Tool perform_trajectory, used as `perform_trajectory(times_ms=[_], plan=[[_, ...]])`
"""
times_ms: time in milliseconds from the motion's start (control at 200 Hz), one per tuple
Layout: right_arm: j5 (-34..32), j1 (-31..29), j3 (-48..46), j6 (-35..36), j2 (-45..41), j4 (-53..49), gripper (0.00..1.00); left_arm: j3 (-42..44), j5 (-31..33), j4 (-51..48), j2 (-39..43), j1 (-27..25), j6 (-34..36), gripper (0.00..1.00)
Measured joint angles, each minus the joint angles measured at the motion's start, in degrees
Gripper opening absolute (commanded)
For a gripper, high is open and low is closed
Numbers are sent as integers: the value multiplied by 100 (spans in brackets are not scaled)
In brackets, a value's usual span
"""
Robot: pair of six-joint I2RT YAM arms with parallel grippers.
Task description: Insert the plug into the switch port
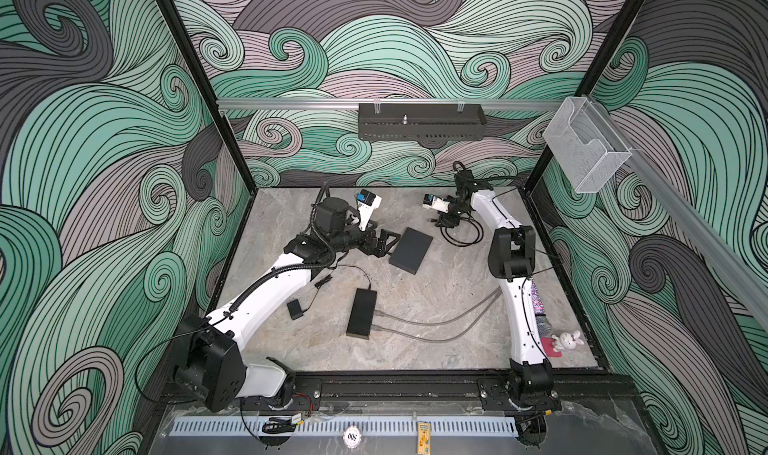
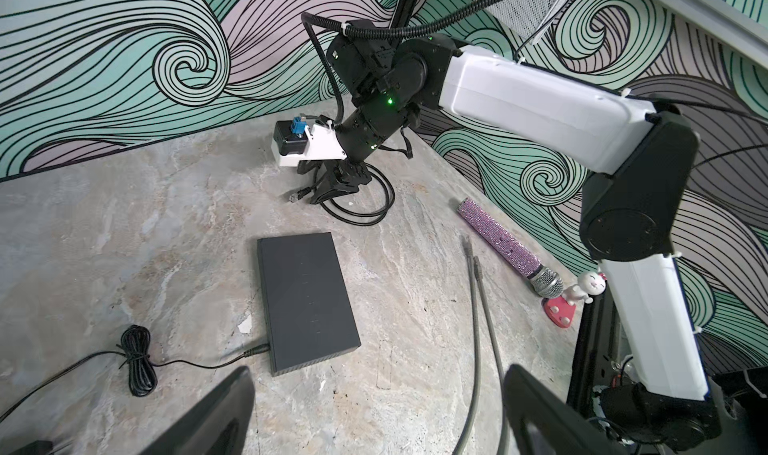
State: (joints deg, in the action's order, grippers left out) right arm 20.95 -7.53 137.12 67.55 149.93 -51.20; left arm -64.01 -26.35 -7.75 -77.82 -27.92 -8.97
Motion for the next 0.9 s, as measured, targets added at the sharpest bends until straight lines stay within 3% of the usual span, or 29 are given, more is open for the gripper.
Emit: perform_trajectory(times_ms=[275,315,375,405,620,901], plan=[[190,11,234,-24,243,-20,51,0,-48,0,0,0,13,95],[249,11,278,-4,271,-42,43,0,-50,0,0,0,22,95],[339,11,291,39,291,-55,17,-7,-50,-4,-2,0,35,95],[363,11,289,31,299,-81,11,-7,-50,-7,-2,0,39,95],[507,11,256,17,310,-153,10,-116,-52,-44,-2,0,59,95],[481,-59,-170,-39,-57,-42,0,-109,22,-9,4,0,76,95]])
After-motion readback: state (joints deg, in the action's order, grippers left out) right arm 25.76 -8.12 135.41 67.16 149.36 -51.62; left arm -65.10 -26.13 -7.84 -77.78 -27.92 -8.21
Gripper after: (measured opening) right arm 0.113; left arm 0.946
